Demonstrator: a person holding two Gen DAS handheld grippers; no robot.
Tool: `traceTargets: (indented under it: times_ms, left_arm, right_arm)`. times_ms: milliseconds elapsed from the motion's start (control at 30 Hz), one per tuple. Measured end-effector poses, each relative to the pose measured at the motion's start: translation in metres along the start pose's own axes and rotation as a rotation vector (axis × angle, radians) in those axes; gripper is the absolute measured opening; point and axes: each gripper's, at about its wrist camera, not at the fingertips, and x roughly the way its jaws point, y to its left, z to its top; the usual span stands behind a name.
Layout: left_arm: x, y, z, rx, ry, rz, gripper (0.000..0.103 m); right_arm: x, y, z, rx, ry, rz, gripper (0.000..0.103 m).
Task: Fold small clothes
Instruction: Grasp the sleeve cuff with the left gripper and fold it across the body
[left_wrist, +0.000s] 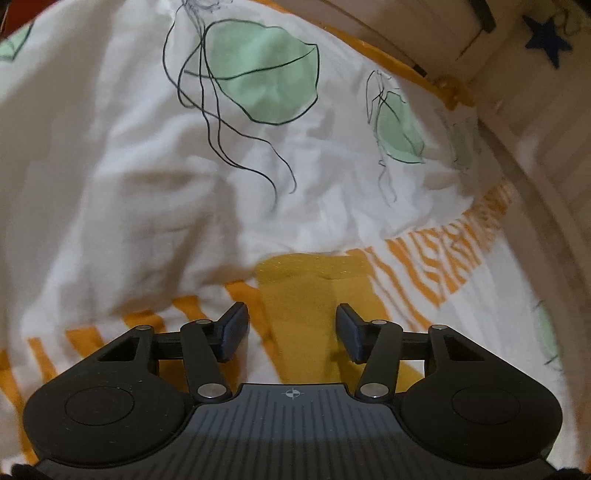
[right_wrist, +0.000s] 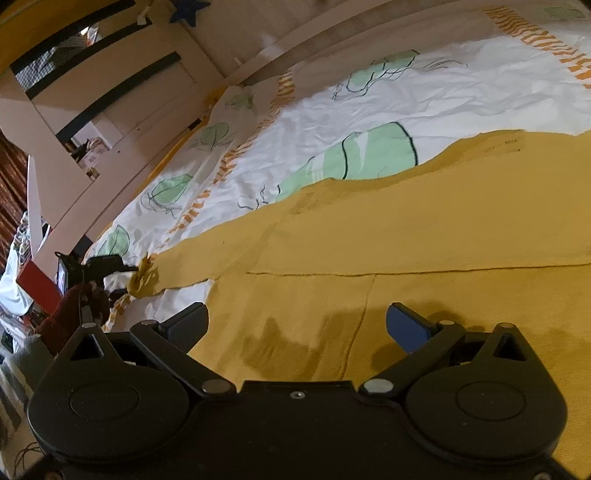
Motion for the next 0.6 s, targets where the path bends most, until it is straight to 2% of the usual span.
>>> traceTargets:
  times_ms: [33,100,167,233,300,400,600]
  left_arm:
    - [0.0,0.001,0.0,-0.008,0.0,-0.011,0.051]
    - [0.002,0.003,-0.001,-0.022,0.0,-0.025,0.042]
    - [0.002,0.009,-0.002,-0.057,-0.01,-0.033,0.015]
    - [-0.001,0.013,-0.004,-0.098,-0.033,-0.024,0.006]
    - [-0.009,0.008,-0.004,-0.103,-0.069,-0.016,0.006]
    - [-0.027,-0.01,0.0,-0.055,-0.12,-0.031,0.006]
    - [-0.073,-0.067,-0.004,0.042,-0.204,-0.138,0.006]
  right_arm:
    - [0.0,0.001,0.0,-0.001,0.001,0.005,0.103]
    - [0.001,0.003,-0.001,-0.005,0.002,0.013,0.103]
    - [0.001,0.005,-0.002,-0.011,0.003,0.018,0.103]
    - [0.002,0.006,-0.002,-0.012,0.004,0.021,0.103]
    - [0.001,0.007,-0.003,-0.017,0.007,0.024,0.103]
    - [0.0,0.007,-0.002,-0.019,0.008,0.018,0.103]
    - [-0.004,0.007,0.0,0.001,0.003,0.009,0.103]
